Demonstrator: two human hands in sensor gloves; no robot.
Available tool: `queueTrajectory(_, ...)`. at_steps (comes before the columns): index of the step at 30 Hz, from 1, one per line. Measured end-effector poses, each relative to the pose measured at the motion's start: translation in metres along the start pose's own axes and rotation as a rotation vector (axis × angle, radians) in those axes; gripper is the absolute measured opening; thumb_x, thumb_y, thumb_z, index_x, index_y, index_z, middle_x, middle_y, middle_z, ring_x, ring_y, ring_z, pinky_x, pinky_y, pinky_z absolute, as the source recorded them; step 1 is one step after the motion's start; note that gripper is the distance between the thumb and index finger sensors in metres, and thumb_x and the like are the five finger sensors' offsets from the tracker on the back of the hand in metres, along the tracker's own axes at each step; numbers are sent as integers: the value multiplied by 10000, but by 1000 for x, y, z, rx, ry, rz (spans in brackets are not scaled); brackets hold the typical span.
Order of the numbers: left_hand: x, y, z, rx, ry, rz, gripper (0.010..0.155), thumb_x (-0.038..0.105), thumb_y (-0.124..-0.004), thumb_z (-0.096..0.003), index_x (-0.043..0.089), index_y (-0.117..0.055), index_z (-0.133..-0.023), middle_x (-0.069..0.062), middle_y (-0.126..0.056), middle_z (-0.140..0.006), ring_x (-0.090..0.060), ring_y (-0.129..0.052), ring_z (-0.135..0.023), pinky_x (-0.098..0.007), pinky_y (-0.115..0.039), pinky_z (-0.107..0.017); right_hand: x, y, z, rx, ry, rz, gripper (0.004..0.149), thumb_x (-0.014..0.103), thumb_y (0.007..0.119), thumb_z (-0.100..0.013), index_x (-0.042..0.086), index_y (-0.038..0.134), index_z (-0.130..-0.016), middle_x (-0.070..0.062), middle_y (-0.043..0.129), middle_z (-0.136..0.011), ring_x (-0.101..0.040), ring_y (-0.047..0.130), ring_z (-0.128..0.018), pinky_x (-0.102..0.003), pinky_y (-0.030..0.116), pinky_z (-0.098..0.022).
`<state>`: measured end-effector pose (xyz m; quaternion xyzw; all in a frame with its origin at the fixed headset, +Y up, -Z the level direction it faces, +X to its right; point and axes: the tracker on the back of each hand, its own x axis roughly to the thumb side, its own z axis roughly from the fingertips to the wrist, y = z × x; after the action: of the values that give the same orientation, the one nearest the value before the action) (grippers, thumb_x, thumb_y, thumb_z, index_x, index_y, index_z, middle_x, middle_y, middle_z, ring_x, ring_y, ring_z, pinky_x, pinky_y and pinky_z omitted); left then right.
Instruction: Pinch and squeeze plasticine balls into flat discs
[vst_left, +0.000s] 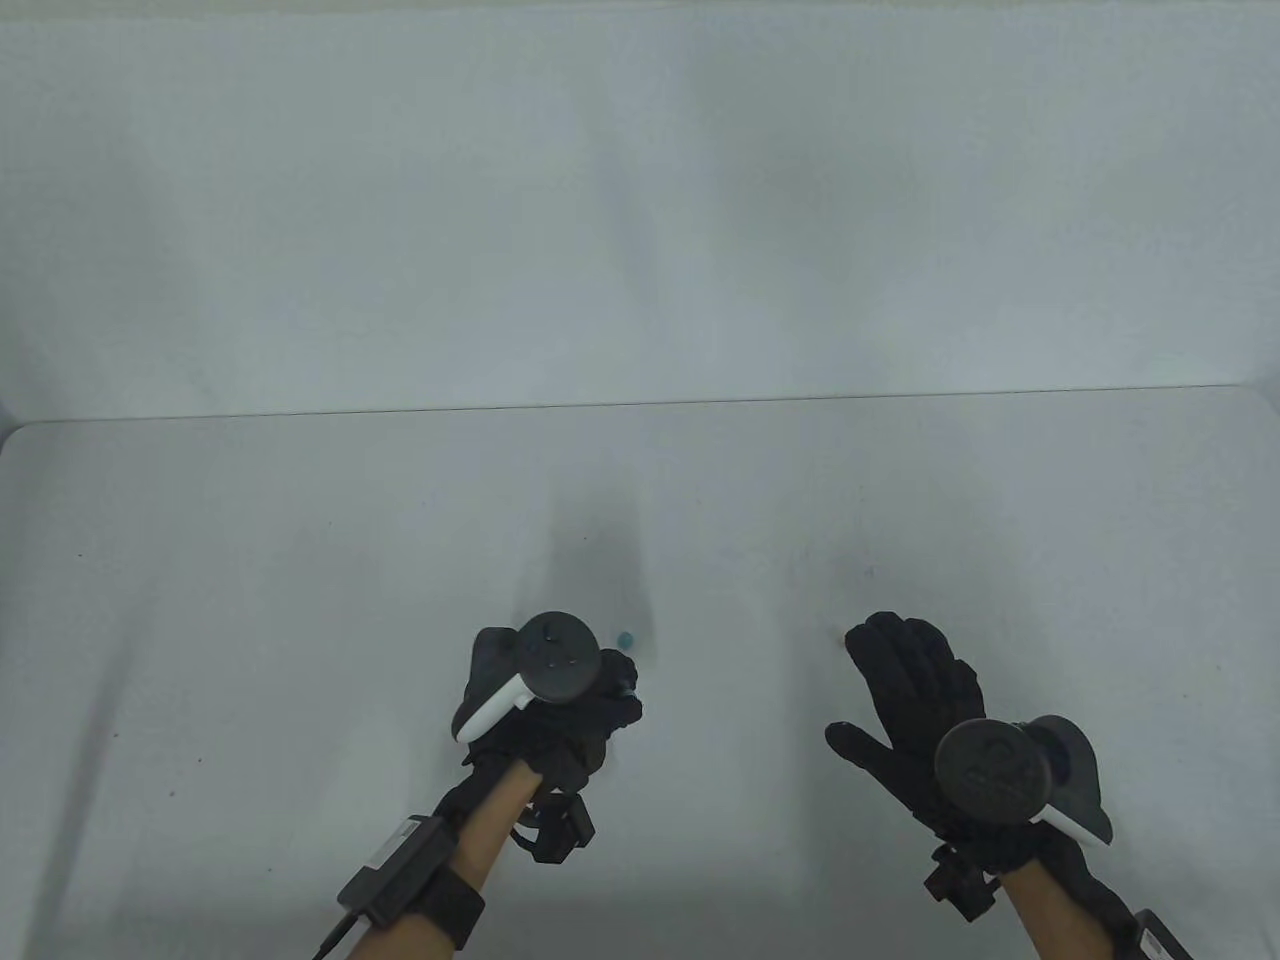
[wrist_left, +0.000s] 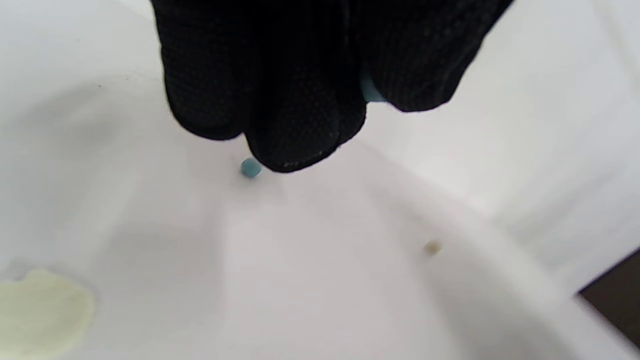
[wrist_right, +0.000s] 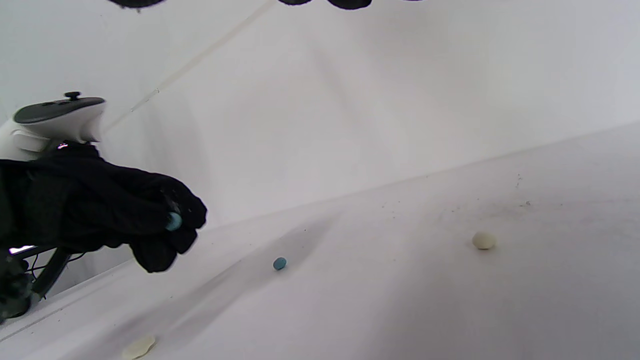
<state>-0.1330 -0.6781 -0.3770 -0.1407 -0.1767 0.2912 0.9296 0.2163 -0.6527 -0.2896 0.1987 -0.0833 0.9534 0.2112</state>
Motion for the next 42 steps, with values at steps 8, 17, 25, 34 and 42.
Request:
queueTrajectory(8,-26,19,38,60,-78,520,538,385,-683,-552,47,-764,-962,-123,-909,-811,-244,-1024,-603,-436,-852,-540,-6,1,-1,7,37,-6,808,655,494,-564,154,307,-1169,-166,313,-1235,-534,362,-1103,-762,444,-691)
queueTrajectory(17,-60,-6,55,45,-20,960,497,349,-741,-540,63,-762,-946,-161,-903,-849,-278,-1033,-684,-432,-856,-567,-9,5,-2,32,66,-2,807,655,494,-565,152,310,-1169,-167,314,-1235,-536,362,-1102,-762,446,-690)
queueTrajectory(25,-66,-20,48,30,13,953,443,321,-767,-524,101,-799,-907,-101,-950,-797,-211,-1070,-636,-383,-884,-565,-9,7,-3,47,68,5,805,653,494,-566,152,313,-1168,-168,314,-1235,-536,362,-1101,-763,445,-689)
queueTrajectory(34,-68,-20,50,68,72,955,451,290,-733,-532,76,-759,-927,-82,-934,-807,-206,-1061,-660,-380,-869,-589,-8,6,-3,35,59,7,805,653,495,-565,152,313,-1168,-168,316,-1233,-536,364,-1101,-762,449,-689)
queueTrajectory(42,-68,-26,50,10,3,1112,652,446,-658,-558,24,-607,-1052,-196,-770,-976,-322,-930,-821,-443,-772,-654,-8,7,-3,38,59,6,805,653,495,-565,152,313,-1168,-168,315,-1234,-537,360,-1101,-762,446,-689)
